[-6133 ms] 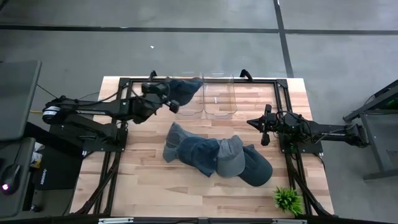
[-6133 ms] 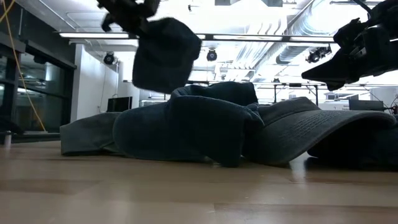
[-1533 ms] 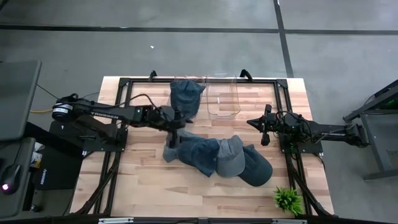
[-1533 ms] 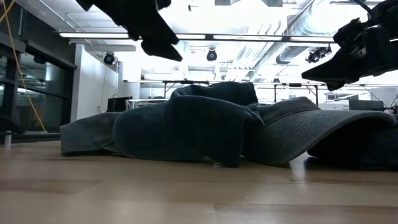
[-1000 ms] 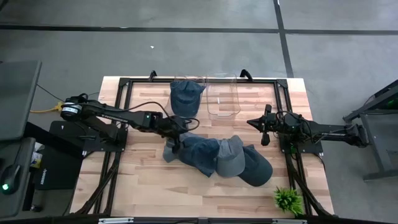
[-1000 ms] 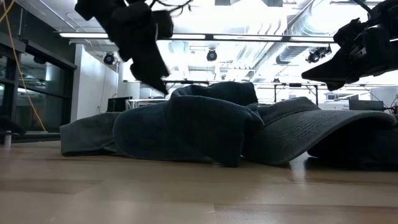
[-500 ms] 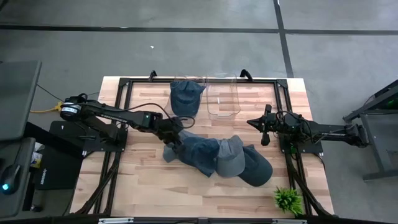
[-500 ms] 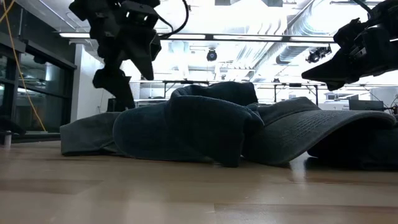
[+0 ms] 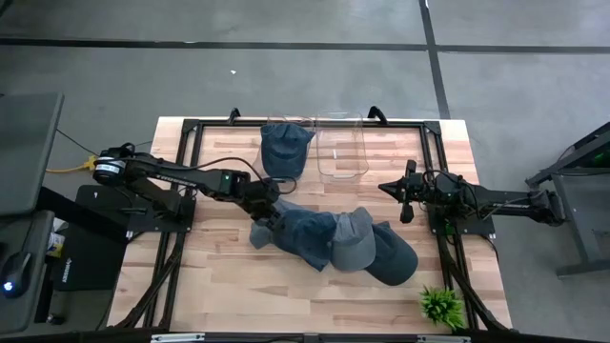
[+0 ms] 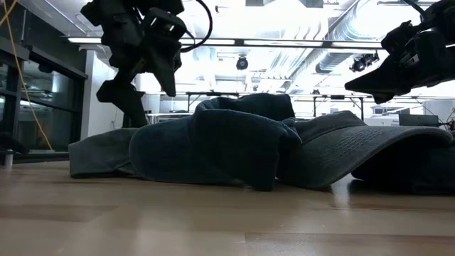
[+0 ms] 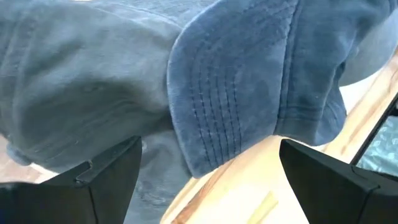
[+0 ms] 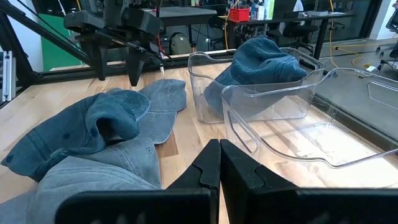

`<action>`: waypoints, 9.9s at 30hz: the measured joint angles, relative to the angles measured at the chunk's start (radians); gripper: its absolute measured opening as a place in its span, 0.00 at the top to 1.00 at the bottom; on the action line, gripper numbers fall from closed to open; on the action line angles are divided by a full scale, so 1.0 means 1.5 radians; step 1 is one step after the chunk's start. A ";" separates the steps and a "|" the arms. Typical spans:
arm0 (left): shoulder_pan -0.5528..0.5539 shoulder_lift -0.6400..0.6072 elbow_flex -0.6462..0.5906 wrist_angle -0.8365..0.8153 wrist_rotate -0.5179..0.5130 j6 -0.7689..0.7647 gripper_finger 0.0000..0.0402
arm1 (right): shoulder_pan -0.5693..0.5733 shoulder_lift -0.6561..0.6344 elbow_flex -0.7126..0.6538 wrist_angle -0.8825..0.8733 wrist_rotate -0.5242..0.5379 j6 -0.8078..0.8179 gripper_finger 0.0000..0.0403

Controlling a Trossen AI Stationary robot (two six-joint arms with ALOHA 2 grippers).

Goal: Pick & Place hat
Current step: Put the left blue cap into the left transparent bin

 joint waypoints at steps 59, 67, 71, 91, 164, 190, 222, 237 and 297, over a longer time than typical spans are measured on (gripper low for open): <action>0.000 0.052 -0.063 0.203 0.080 -0.067 0.74 | 0.000 0.000 0.000 0.000 0.000 0.000 1.00; 0.000 0.038 -0.060 0.211 0.101 -0.043 0.98 | 0.000 0.000 0.000 0.000 0.000 0.000 1.00; 0.000 0.015 -0.061 0.202 0.100 -0.042 0.99 | 0.000 0.000 0.000 0.000 0.000 0.000 1.00; 0.000 -0.257 -0.063 0.163 -0.181 -0.092 1.00 | 0.000 0.000 0.000 0.000 0.000 0.000 1.00; 0.001 -0.286 -0.062 0.363 -0.176 0.063 1.00 | 0.050 0.580 0.200 0.479 -0.028 0.348 0.20; 0.000 -0.286 -0.062 0.362 -0.182 0.083 1.00 | 0.035 0.826 0.454 0.368 -0.142 0.273 0.34; 0.000 -0.287 -0.062 0.321 -0.149 0.213 0.59 | 0.016 0.758 0.458 0.203 -0.272 0.312 1.00; 0.001 -0.327 0.018 0.138 -0.183 0.254 0.30 | 0.001 0.758 0.753 -0.339 -0.302 0.115 1.00; 0.000 -0.088 0.042 0.254 0.138 0.534 0.30 | 0.210 1.093 1.294 -0.801 -0.298 -0.075 1.00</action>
